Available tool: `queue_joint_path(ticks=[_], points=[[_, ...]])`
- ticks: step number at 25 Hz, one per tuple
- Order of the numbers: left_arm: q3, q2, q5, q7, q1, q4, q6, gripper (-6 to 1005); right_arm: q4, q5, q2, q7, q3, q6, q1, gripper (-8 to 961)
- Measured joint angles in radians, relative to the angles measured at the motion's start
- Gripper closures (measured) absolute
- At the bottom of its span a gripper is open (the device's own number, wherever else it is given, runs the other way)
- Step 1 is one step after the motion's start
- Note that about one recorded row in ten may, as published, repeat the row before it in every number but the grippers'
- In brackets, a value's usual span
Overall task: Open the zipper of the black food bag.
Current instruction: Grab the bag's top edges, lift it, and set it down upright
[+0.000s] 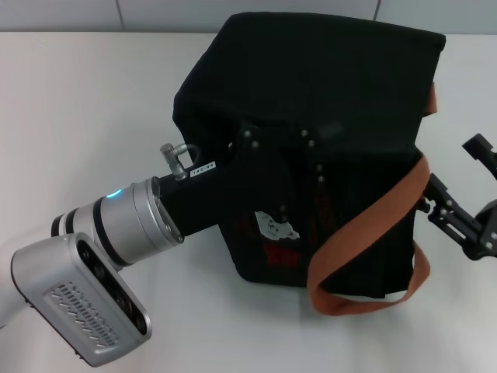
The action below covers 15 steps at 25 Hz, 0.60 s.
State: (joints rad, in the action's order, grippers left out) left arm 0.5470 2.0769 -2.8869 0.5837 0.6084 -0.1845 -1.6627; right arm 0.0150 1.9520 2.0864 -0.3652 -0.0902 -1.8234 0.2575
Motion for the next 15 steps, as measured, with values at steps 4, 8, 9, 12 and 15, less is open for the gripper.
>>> queue_joint_path(ticks=[4,8,9,12,15], points=[[-0.003,0.0,0.0,0.0,0.0,-0.008,0.0,908,-0.053,-0.002,0.003,0.134,0.025,0.032,0.014,123],[-0.003,0.0,0.0,0.001,0.001,-0.008,0.0,908,-0.109,-0.003,0.003,0.245,0.055,0.085,0.033,123],[-0.004,0.0,0.0,0.001,0.001,-0.009,0.0,908,-0.109,-0.003,0.003,0.245,0.055,0.085,0.033,123],[-0.004,0.0,0.0,0.001,0.002,-0.011,0.0,908,-0.119,-0.003,0.003,0.253,0.084,0.105,0.038,123],[-0.005,0.0,0.0,0.001,0.004,-0.012,0.0,908,-0.129,-0.003,0.004,0.26,0.109,0.128,0.045,123]])
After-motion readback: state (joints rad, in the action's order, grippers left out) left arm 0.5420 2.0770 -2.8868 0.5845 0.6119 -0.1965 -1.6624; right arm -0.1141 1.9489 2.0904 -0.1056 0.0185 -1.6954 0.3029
